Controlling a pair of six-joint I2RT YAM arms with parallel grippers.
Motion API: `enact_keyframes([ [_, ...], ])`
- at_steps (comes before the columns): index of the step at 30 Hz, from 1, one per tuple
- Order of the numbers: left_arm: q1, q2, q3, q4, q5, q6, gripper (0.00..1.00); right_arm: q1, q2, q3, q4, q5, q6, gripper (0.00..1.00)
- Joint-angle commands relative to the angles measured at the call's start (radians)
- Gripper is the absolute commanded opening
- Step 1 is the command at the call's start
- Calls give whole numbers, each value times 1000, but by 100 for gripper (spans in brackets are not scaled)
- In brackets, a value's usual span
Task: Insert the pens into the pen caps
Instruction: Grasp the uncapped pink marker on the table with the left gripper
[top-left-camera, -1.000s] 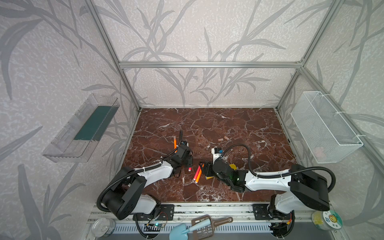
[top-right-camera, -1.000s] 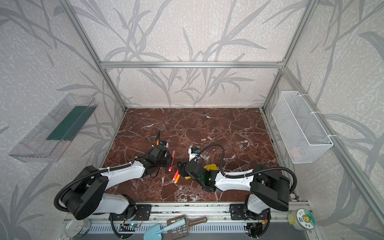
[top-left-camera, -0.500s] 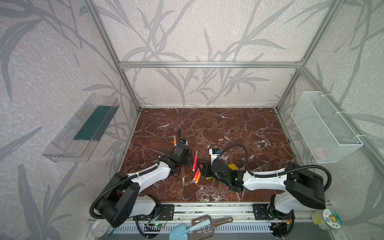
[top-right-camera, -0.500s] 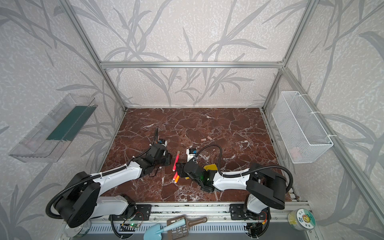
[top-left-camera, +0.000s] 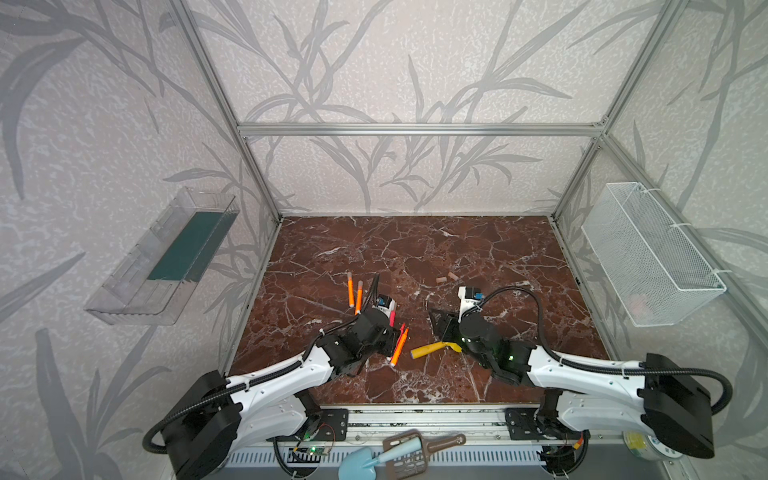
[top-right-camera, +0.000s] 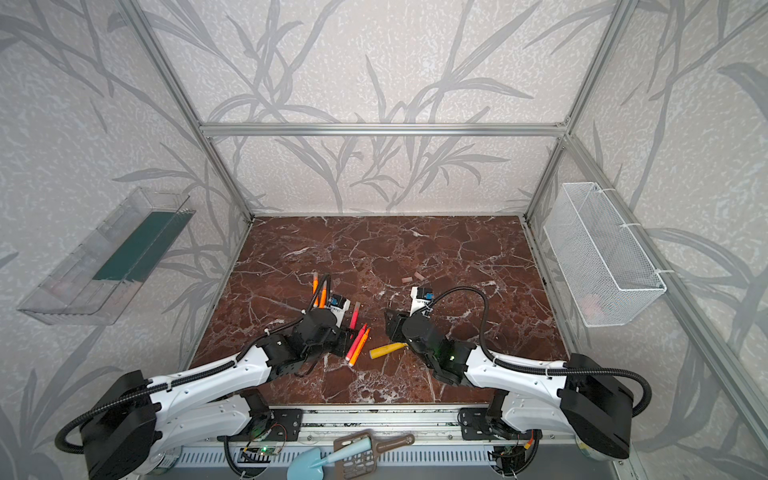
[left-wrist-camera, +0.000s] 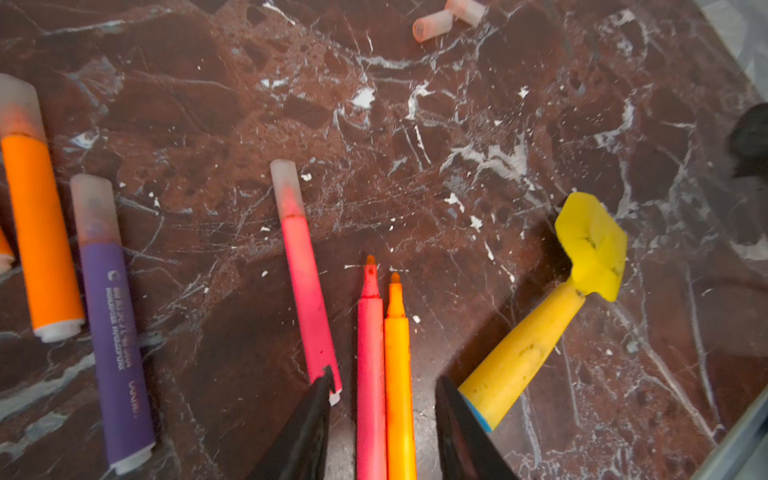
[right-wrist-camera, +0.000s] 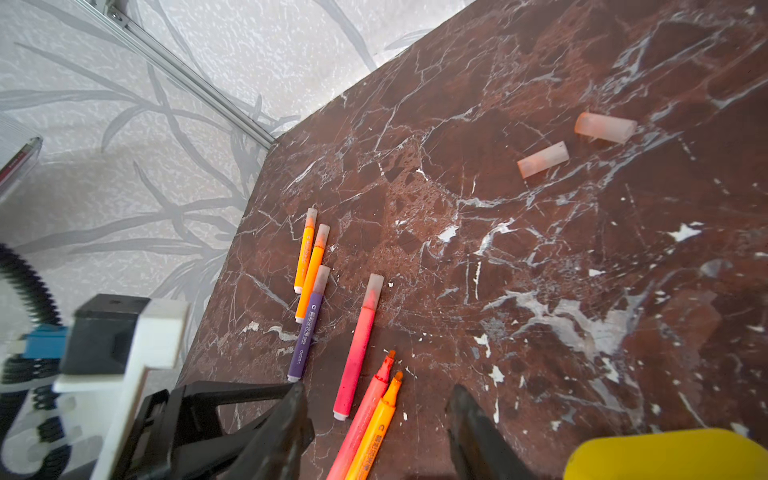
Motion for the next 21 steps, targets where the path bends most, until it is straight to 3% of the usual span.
enact_keyframes([
  [1,-15,34,-11,-20,-42,-9,41,-3,-50,-23,-52,43,-17,54],
  [11,-25,152,18,9,-26,10,30,-36,-67,-31,-66,40,-12,54],
  [21,-37,203,32,17,-15,21,29,-41,-77,-36,-70,35,-10,54],
])
